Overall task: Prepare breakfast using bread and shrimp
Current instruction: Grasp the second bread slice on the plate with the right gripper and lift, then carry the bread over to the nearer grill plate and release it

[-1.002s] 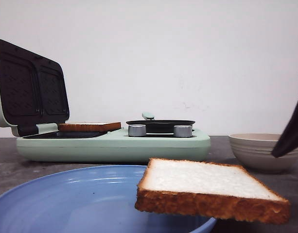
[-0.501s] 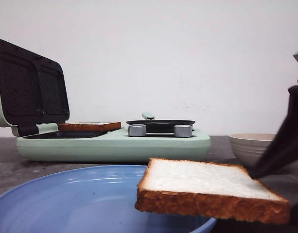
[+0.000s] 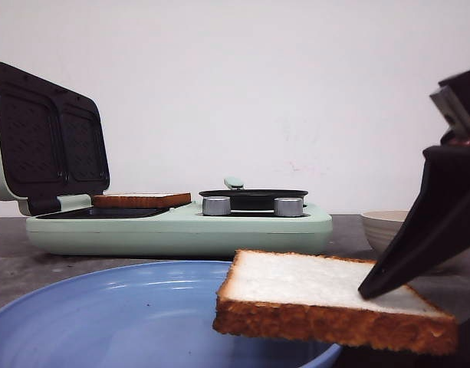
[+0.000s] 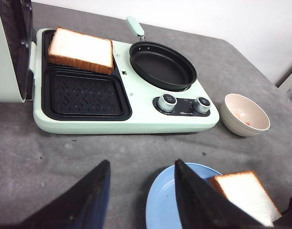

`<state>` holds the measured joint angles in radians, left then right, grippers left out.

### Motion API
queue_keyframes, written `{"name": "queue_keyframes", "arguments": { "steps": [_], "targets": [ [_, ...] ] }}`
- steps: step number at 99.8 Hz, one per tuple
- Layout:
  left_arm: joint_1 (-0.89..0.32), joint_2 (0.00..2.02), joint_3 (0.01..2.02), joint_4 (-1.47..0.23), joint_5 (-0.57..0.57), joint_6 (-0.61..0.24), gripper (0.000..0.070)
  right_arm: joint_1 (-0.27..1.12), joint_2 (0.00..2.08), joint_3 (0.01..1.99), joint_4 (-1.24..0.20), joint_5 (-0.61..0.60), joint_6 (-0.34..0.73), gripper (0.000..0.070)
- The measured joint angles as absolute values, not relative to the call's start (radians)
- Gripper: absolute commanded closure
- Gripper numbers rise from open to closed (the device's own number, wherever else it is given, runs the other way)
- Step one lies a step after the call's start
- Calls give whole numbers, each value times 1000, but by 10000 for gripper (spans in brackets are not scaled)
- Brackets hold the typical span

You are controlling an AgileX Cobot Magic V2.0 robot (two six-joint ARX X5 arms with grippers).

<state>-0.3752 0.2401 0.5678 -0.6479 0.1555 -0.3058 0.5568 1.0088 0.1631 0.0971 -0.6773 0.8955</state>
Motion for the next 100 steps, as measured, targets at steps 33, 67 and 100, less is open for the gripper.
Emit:
{"name": "queue_keyframes", "arguments": {
  "steps": [33, 67, 100],
  "targets": [
    [-375, 240, 568, -648, 155, -306, 503, 568, 1015, 164, 145, -685, 900, 699],
    [-375, 240, 568, -648, 155, -306, 503, 568, 1014, 163, 201, -712, 919, 699],
    [-375, 240, 568, -648, 155, -306, 503, 567, 978, 163, 358, -733, 1023, 699]
  ]
}}
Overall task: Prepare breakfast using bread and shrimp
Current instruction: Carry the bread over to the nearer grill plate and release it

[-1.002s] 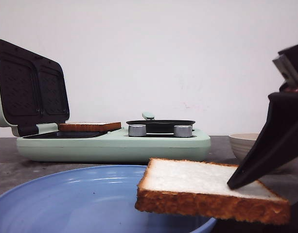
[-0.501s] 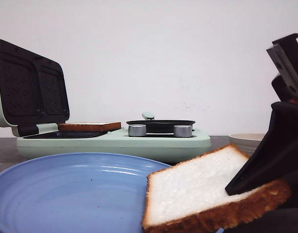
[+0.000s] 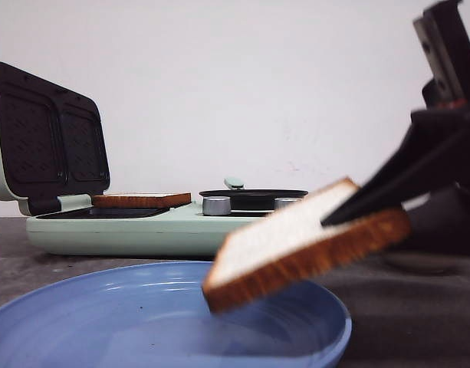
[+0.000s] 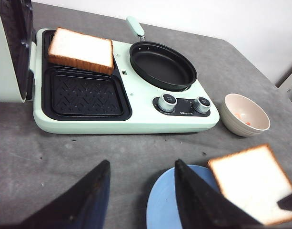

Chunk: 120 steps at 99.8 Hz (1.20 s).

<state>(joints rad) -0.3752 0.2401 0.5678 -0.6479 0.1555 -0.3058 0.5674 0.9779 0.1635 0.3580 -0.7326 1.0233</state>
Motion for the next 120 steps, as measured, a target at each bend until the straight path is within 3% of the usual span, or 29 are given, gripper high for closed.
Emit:
{"name": "queue_keyframes", "arguments": {
  "steps": [21, 48, 83, 120],
  "targets": [
    [-375, 240, 568, -648, 155, -306, 503, 567, 962, 194, 354, -734, 1056, 699],
    [-375, 240, 568, -648, 155, -305, 503, 566, 1021, 395, 345, -719, 1048, 699],
    [-376, 240, 568, -648, 155, -302, 503, 564, 1384, 754, 318, -739, 966, 699],
    [-375, 240, 568, -644, 155, -302, 503, 584, 1789, 1184, 252, -757, 949, 699]
  ]
}}
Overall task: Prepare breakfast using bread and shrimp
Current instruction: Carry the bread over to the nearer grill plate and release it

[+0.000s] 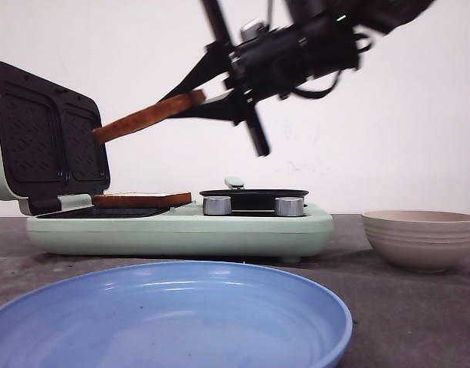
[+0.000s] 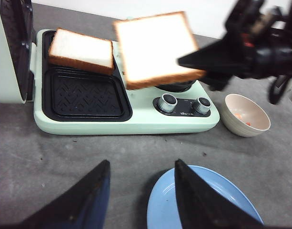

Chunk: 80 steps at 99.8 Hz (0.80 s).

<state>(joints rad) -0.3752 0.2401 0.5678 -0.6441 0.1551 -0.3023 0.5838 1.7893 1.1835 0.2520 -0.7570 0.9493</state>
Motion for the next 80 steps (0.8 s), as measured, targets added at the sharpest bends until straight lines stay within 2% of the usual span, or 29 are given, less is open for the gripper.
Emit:
{"name": "queue_keyframes", "arguments": {
  "steps": [36, 80],
  "targets": [
    [-375, 240, 568, -643, 155, -302, 503, 644, 2027, 1470, 134, -741, 947, 698],
    [-375, 240, 568, -643, 153, -302, 503, 694, 2069, 1491, 47, -585, 947, 699]
  ]
}}
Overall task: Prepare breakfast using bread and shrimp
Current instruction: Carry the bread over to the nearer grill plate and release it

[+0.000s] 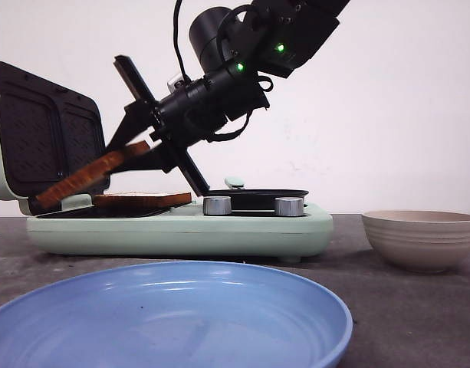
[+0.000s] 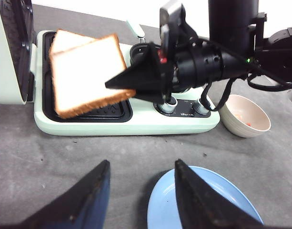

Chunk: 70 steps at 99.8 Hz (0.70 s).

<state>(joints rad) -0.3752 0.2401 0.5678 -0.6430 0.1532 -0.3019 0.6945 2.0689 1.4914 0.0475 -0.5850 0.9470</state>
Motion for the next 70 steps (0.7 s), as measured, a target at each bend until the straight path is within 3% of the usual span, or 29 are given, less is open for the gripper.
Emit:
{"name": "queue_keyframes", "arguments": {
  "steps": [37, 41, 51, 70],
  "targets": [
    [-375, 240, 568, -643, 152, -302, 503, 713, 2069, 1496, 28, -520, 945, 695],
    [-375, 240, 568, -643, 152, -302, 503, 713, 2069, 1496, 26, -520, 945, 662],
    [-375, 240, 568, -643, 152, -302, 503, 716, 2069, 1496, 25, -506, 941, 474],
    [-375, 240, 568, -643, 152, -302, 503, 721, 2069, 1496, 19, -472, 937, 471]
  ]
}}
